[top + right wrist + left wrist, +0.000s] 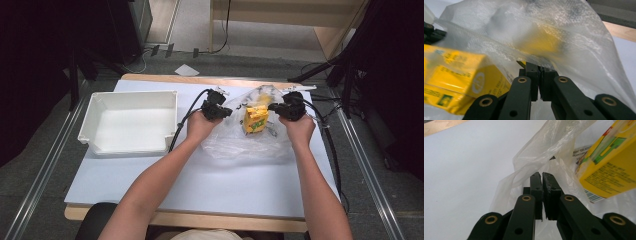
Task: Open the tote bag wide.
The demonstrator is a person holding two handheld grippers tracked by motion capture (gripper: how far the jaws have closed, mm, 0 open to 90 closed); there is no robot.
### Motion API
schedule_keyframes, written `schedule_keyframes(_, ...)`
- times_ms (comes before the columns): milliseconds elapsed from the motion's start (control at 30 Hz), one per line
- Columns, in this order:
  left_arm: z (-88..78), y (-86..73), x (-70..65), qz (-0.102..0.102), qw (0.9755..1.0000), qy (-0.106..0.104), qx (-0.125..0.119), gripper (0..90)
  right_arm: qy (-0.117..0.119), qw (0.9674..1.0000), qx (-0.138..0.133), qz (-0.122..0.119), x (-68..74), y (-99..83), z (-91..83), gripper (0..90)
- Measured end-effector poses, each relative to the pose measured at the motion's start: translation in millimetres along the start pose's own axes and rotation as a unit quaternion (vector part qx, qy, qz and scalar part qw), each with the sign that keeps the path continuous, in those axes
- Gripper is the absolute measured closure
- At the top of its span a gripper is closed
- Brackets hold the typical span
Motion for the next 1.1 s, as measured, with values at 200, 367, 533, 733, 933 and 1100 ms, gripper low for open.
schedule_keyframes(200,7.3,-6.1,14.2,-0.017,0.9998,0.013,0.004,88.0,-0.004,0.9997,0.008,0.023,-9.6,-15.0,8.1,89.2)
schedule_keyframes(367,9.9,-7.5,19.1,-0.017,0.9996,0.022,0.003,88.0,-0.008,0.9996,0.012,0.023,-13.1,-21.5,10.4,89.2)
schedule_keyframes(533,12.2,-9.1,20.9,-0.020,0.9995,0.026,0.004,87.9,-0.013,0.9996,0.013,0.023,-14.7,-27.3,11.2,89.2)
schedule_keyframes(733,13.6,-9.6,21.3,-0.015,0.9996,0.024,0.004,87.5,-0.007,0.9997,0.006,0.023,-9.9,-31.8,10.3,89.3)
schedule_keyframes(933,17.2,-11.5,24.1,-0.020,0.9994,0.028,0.003,87.6,-0.012,0.9998,0.014,0.009,-7.0,-39.2,14.4,89.3)
schedule_keyframes(1100,19.5,-13.7,27.1,-0.009,0.9988,0.047,0.010,87.6,-0.022,0.9995,0.021,0.011,-11.5,-45.7,19.8,89.2)
Point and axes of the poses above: each handheld gripper's, and its own axes: z roughly forward along the jaws, y roughly out of its top, x roughly to its left, the point moved 8 cm from there along z, roughly forward along the jaws, and after that the axes turned 9 degrees about -y, right-handed, at the moved point
